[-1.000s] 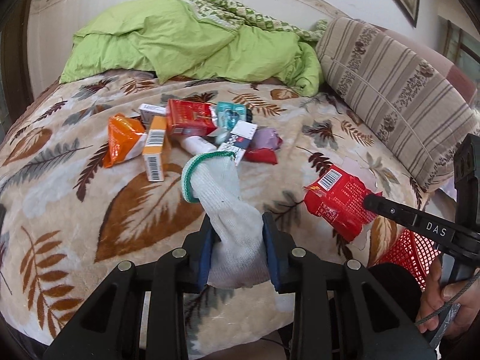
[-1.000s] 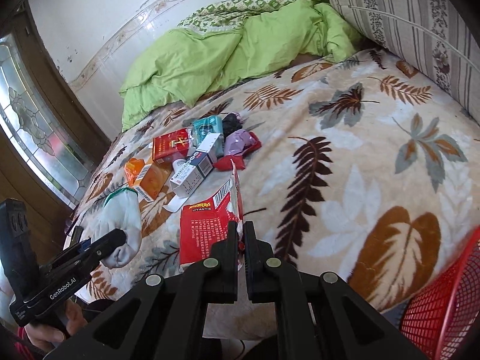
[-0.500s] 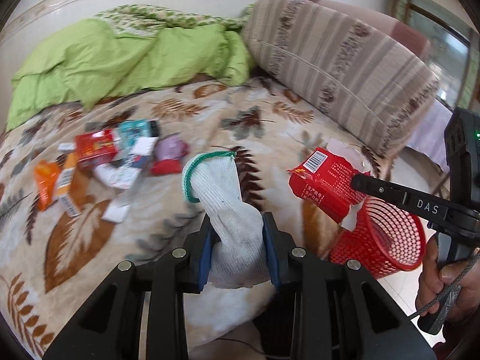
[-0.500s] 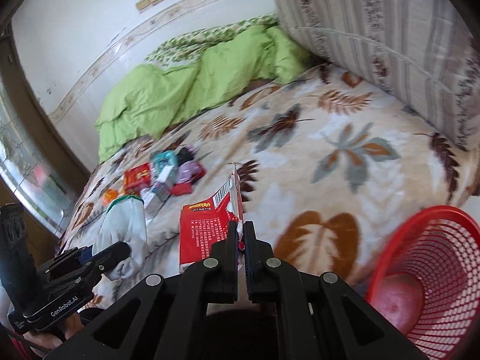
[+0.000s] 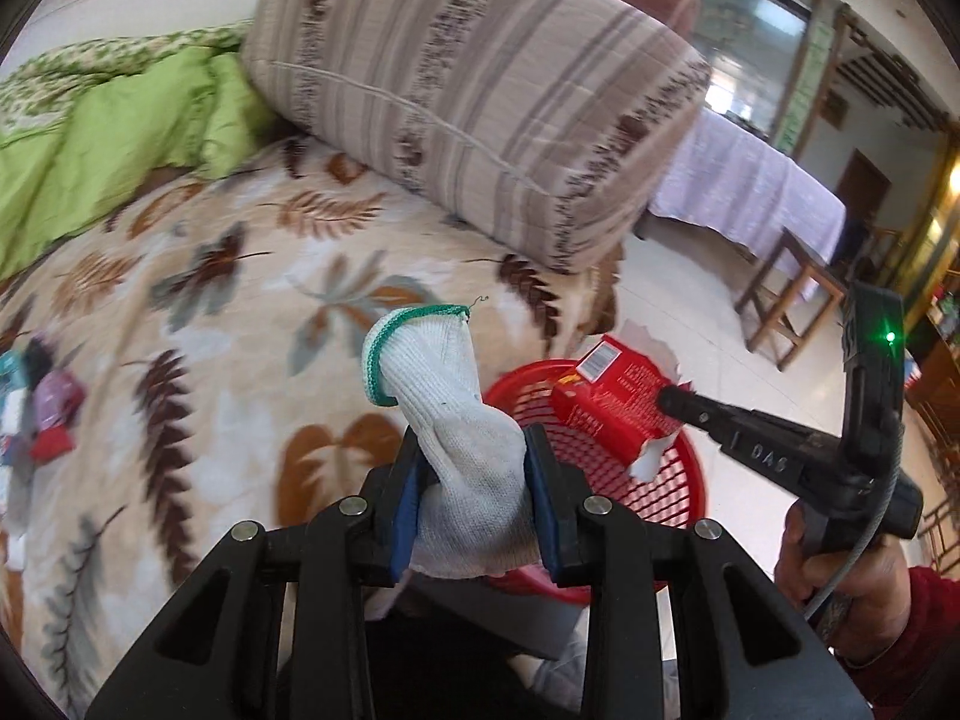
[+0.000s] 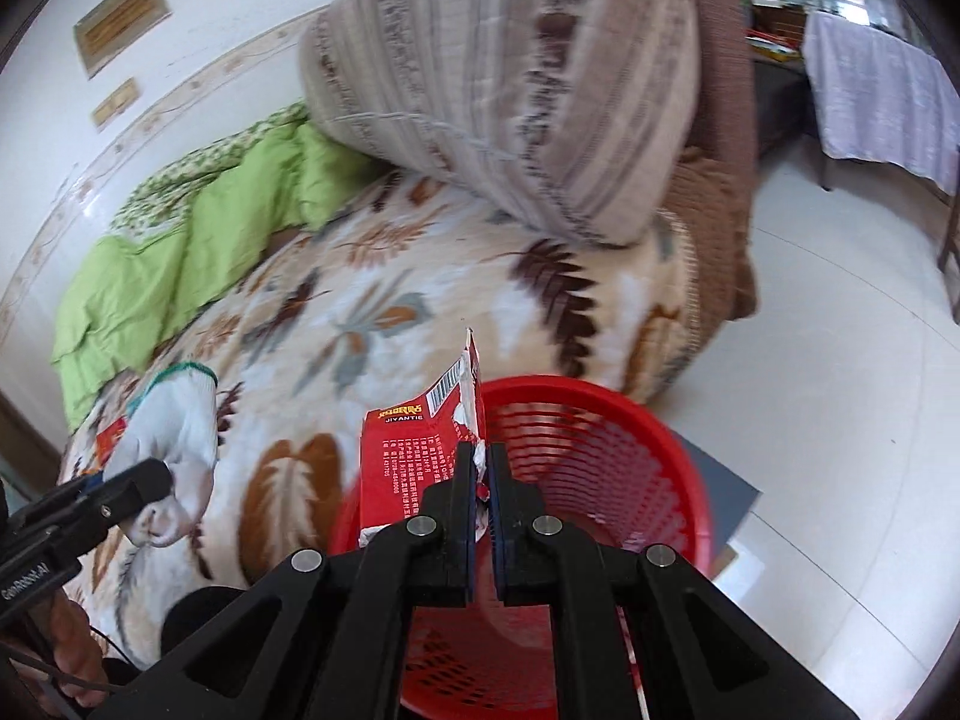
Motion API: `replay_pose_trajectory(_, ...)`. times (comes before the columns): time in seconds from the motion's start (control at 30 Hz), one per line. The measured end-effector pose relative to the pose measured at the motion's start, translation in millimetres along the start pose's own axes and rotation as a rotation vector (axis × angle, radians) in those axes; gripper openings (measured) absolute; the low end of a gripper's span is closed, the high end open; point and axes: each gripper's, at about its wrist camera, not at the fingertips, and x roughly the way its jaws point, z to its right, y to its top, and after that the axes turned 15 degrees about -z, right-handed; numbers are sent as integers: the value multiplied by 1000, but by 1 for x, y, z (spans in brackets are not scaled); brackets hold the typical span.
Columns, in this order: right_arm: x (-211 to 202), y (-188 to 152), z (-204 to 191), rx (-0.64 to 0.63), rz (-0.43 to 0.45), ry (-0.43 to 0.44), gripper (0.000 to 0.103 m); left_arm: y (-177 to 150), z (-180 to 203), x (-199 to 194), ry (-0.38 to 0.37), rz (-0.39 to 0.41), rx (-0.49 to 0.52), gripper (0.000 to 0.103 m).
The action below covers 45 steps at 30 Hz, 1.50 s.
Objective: Collect trash
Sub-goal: 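Carry the sock and red packet to the red basket and release both, then move both open grippers back over the trash pile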
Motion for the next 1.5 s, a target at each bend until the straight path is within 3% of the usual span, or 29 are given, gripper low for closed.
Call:
replay_pose_trajectory(0.03,-1,0,5,14,2,-8,5,6,9,8,-10,-5,21,40)
replay_pose_trajectory(0.07,-3,0,10,25,2,-13,9,8,14,11,-11,-9,27,58)
replay_pose_trajectory(0.13,-6,0,15,34,5,-32,21,11,20,17,-11,-6,28,71)
replay_pose_trajectory(0.2,-10,0,18,41,21,-49,31,9,18,15,-11,-3,24,71)
replay_pose_trajectory(0.33,-11,4,13,33,30,-26,32,-1,-5,4,14,8,-37,71)
replay_pose_trajectory(0.5,1,11,-27,-33,18,47,35,-23,-48,-19,92,48,-149,71)
replay_pose_trajectory(0.57,9,11,-54,-90,13,68,42,-37,-67,-32,148,67,-193,72)
replay_pose_trajectory(0.67,23,10,-98,-182,-8,108,43,-57,-90,-50,211,89,-247,72)
replay_pose_trajectory(1.0,78,-7,-235,-430,-106,209,43,-128,-168,-89,304,103,-461,72)
replay_pose_trajectory(1.23,114,-25,-304,-497,-259,287,43,-177,-224,-122,387,160,-653,72)
replay_pose_trajectory(1.33,120,-29,-328,-520,-277,293,44,-192,-244,-135,403,187,-734,72)
replay_pose_trajectory(1.5,137,-28,-371,-538,-314,295,55,-209,-265,-151,441,218,-814,72)
